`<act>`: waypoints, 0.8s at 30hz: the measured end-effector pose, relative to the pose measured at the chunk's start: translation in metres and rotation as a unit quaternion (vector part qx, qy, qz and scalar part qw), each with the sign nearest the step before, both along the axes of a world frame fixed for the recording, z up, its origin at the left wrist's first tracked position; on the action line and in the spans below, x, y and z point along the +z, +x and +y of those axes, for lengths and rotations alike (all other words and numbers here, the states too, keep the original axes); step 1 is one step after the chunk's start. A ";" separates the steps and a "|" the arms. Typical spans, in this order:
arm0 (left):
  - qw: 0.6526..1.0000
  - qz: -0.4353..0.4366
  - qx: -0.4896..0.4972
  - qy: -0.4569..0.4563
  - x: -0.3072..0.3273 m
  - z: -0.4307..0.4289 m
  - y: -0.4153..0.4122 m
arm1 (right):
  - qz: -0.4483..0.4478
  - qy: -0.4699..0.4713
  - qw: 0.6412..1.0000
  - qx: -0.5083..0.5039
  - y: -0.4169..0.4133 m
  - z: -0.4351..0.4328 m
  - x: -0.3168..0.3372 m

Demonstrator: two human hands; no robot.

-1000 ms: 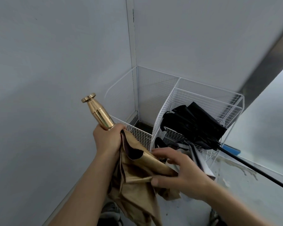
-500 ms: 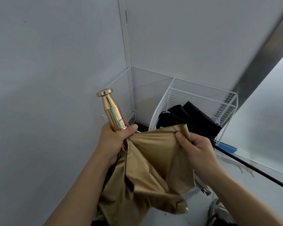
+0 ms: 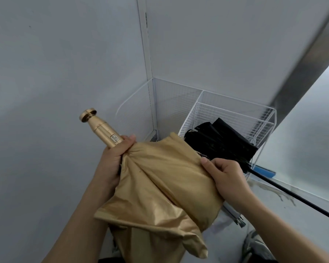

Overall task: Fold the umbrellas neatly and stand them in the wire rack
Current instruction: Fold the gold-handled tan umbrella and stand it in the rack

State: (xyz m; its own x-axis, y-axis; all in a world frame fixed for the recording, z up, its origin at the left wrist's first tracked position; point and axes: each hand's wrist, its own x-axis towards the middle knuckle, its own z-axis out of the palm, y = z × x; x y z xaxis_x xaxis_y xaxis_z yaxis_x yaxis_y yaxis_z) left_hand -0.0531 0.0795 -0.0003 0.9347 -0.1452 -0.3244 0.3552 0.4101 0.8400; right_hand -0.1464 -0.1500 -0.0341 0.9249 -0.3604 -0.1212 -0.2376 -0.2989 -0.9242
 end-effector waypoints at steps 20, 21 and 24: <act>0.954 -0.017 0.183 0.236 -0.023 -0.006 0.009 | -0.114 -0.123 0.963 0.213 -0.017 0.039 -0.018; 0.956 -0.032 0.168 0.240 -0.022 -0.008 0.007 | -0.113 -0.077 0.977 0.165 -0.015 0.036 -0.017; 0.960 -0.053 0.125 0.243 -0.018 -0.012 0.004 | -0.071 0.079 0.993 0.053 -0.007 0.018 -0.010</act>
State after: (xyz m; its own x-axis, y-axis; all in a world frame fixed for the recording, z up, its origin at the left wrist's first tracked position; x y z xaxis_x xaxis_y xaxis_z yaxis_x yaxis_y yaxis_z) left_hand -0.0495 0.0670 -0.0185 0.9520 0.2334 -0.1982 0.1987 0.0218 0.9798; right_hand -0.1531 -0.1316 -0.0440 0.9684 -0.2470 -0.0335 -0.0760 -0.1647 -0.9834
